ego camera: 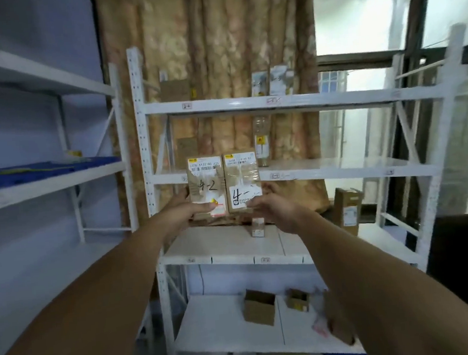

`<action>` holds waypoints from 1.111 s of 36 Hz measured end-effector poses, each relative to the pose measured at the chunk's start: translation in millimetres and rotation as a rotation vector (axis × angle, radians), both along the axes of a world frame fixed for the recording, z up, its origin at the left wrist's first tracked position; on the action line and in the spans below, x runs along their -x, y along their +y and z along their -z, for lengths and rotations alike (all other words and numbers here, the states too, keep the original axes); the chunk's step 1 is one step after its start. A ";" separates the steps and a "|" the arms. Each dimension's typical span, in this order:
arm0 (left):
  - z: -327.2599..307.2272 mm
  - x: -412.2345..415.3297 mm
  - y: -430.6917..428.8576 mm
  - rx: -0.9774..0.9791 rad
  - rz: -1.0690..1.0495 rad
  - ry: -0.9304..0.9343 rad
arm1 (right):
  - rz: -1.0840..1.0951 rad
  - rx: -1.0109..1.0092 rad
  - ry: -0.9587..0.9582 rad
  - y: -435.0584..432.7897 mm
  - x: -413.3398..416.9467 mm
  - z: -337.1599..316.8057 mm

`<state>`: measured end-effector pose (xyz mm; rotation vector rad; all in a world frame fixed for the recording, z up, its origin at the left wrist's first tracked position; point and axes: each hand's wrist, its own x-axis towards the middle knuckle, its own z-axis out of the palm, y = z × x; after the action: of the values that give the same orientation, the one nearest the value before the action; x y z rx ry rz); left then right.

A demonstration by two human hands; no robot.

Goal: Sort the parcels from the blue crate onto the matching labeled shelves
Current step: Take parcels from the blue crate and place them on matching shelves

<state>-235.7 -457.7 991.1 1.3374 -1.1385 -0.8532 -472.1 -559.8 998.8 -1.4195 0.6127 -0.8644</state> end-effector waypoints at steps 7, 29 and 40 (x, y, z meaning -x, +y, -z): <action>-32.6 105.8 -30.2 0.040 -0.009 -0.121 | 0.108 0.037 0.024 -15.0 111.9 -25.1; -52.5 193.2 -69.6 0.170 -0.220 -0.168 | 0.124 0.221 0.011 -61.9 201.7 -55.8; -37.9 205.1 -78.3 0.160 -0.248 -0.274 | 0.167 0.247 0.144 -86.5 200.1 -34.1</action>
<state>-440.9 -536.0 1029.0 1.4544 -1.1924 -0.3991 -672.2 -646.3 1032.9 -1.6823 0.7611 -1.0018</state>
